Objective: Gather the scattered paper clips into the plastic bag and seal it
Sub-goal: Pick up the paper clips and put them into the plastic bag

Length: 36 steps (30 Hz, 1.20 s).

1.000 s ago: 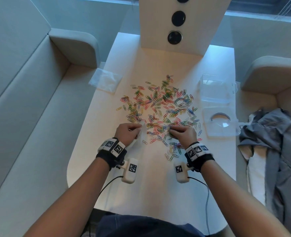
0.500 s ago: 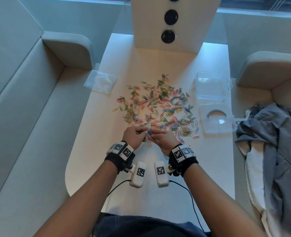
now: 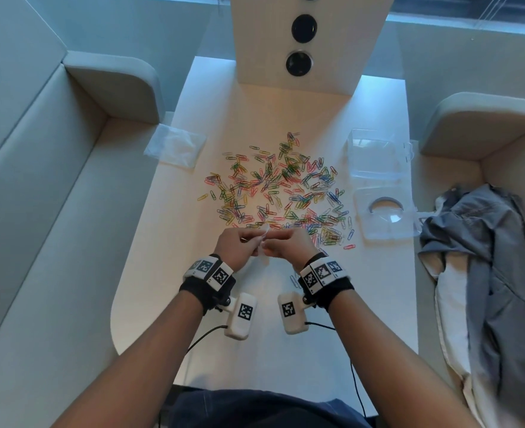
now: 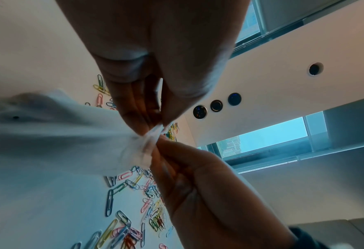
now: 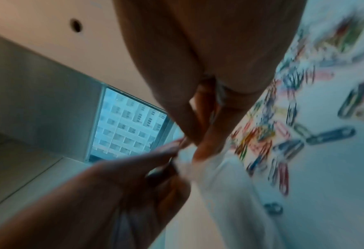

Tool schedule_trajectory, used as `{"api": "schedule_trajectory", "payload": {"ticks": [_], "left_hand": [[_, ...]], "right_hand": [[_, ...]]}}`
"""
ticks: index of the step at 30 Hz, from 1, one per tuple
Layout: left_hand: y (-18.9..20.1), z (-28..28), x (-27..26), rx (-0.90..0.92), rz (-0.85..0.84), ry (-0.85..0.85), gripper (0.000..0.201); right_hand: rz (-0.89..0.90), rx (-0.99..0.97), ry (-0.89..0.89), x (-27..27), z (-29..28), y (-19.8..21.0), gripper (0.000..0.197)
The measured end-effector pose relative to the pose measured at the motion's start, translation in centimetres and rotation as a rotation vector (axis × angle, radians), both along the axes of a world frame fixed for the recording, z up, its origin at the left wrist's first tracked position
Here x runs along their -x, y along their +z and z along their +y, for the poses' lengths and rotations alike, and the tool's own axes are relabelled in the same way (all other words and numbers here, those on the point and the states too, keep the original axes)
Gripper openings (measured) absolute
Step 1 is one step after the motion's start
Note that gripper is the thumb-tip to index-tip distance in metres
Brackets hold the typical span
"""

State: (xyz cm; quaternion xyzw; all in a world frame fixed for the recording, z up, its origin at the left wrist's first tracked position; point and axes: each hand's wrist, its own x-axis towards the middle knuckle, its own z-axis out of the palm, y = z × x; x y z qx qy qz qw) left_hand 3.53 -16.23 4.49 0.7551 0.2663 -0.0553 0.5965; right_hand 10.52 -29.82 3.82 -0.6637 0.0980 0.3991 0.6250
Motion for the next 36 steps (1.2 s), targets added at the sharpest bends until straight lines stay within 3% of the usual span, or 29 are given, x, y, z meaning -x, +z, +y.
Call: {"api": "schedule_trajectory", "payload": {"ticks": [2, 4, 7, 9, 11, 21, 23, 26, 29, 33, 36], "left_hand": [[-0.2, 0.5, 0.0, -0.012, 0.017, 0.035, 0.019], [-0.2, 1.2, 0.1, -0.027, 0.027, 0.06, 0.019], [-0.1, 2.4, 0.5, -0.002, 0.029, 0.093, 0.02], [0.0, 2.8, 0.7, 0.015, 0.032, 0.111, 0.02], [0.1, 2.9, 0.8, 0.025, 0.035, 0.121, 0.02], [-0.3, 3.5, 0.8, -0.056, 0.028, 0.097, 0.018], [-0.2, 3.6, 0.8, -0.04, 0.033, 0.119, 0.012], [-0.4, 3.7, 0.9, -0.015, 0.043, 0.142, 0.008], [-0.6, 3.2, 0.8, 0.015, 0.053, 0.15, 0.009], [-0.5, 1.9, 0.3, 0.017, 0.06, 0.126, 0.009], [-0.7, 0.8, -0.3, 0.014, 0.064, 0.115, 0.002]], "right_hand": [[-0.034, -0.073, 0.014, -0.9, -1.8, 0.1, 0.022], [-0.132, 0.038, 0.025, -2.3, -4.4, -1.0, 0.039], [-0.355, 0.709, 0.235, -4.2, -9.4, -4.2, 0.092], [-0.401, 0.945, 0.275, -4.5, -11.3, -5.5, 0.112], [-0.523, 1.005, 0.262, -4.7, -11.6, -6.2, 0.107], [-0.911, 0.858, 0.412, -4.5, -5.5, -6.5, 0.023], [-0.948, 0.835, 0.43, -4.6, -5.3, -6.6, 0.018], [-0.828, 0.773, 0.33, -5.1, -5.9, -6.3, 0.016], [-0.512, 0.627, 0.03, -5.4, -7.0, -5.6, 0.01], [0.025, -0.007, -0.396, -4.7, -7.9, -3.2, 0.02], [0.214, -0.319, -0.471, -3.8, -7.2, -1.1, 0.026]]}}
